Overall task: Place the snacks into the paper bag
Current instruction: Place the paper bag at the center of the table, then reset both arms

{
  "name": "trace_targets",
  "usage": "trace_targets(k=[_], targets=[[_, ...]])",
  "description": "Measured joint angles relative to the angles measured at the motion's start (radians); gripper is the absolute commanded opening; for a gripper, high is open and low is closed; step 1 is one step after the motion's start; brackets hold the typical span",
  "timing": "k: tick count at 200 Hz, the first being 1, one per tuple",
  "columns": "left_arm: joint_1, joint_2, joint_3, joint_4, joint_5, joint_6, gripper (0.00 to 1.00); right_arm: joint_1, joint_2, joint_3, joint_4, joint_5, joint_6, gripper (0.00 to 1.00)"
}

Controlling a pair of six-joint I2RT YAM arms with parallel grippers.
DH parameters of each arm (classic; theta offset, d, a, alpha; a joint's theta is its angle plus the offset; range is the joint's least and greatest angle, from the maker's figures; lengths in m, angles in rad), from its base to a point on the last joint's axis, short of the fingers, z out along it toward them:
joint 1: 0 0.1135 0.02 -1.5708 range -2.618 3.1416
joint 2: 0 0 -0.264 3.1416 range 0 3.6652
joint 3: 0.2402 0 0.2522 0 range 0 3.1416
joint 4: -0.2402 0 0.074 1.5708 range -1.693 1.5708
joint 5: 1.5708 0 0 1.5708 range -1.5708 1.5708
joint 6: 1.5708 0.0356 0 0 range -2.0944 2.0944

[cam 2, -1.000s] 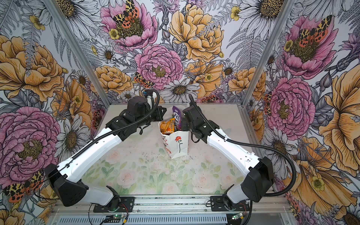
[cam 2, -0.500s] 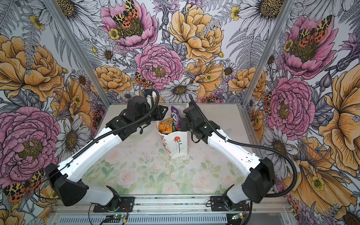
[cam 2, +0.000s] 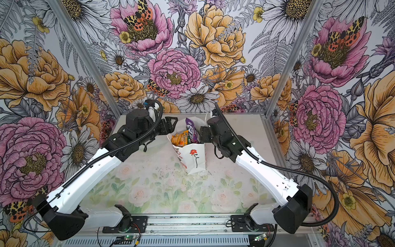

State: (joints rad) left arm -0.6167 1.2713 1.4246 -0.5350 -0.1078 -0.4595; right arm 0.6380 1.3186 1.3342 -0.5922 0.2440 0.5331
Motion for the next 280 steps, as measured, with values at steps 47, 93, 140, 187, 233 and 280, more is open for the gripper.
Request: trace_targets(k=[47, 93, 140, 187, 233, 280], targets=[[0.005, -0.118, -0.031, 0.000, -0.009, 0.048, 0.99, 0.000, -0.085, -0.005, -0.019, 0.000, -0.034, 0.89], [0.011, -0.268, -0.075, -0.004, -0.108, 0.074, 0.99, 0.000, -0.216, -0.044, -0.028, 0.053, -0.070, 0.89], [0.059, -0.508, -0.358, 0.048, -0.435, 0.078, 0.99, -0.007, -0.402, -0.174, -0.023, 0.241, -0.109, 0.89], [0.156, -0.660, -0.793, 0.340, -0.657, 0.161, 0.99, -0.077, -0.534, -0.464, 0.101, 0.437, -0.140, 0.96], [0.307, -0.345, -0.952, 0.667, -0.653, 0.340, 0.99, -0.183, -0.498, -0.762, 0.357, 0.540, -0.236, 1.00], [0.373, -0.063, -1.140, 1.082, -0.467, 0.528, 0.99, -0.288, -0.320, -0.945, 0.721, 0.591, -0.391, 1.00]])
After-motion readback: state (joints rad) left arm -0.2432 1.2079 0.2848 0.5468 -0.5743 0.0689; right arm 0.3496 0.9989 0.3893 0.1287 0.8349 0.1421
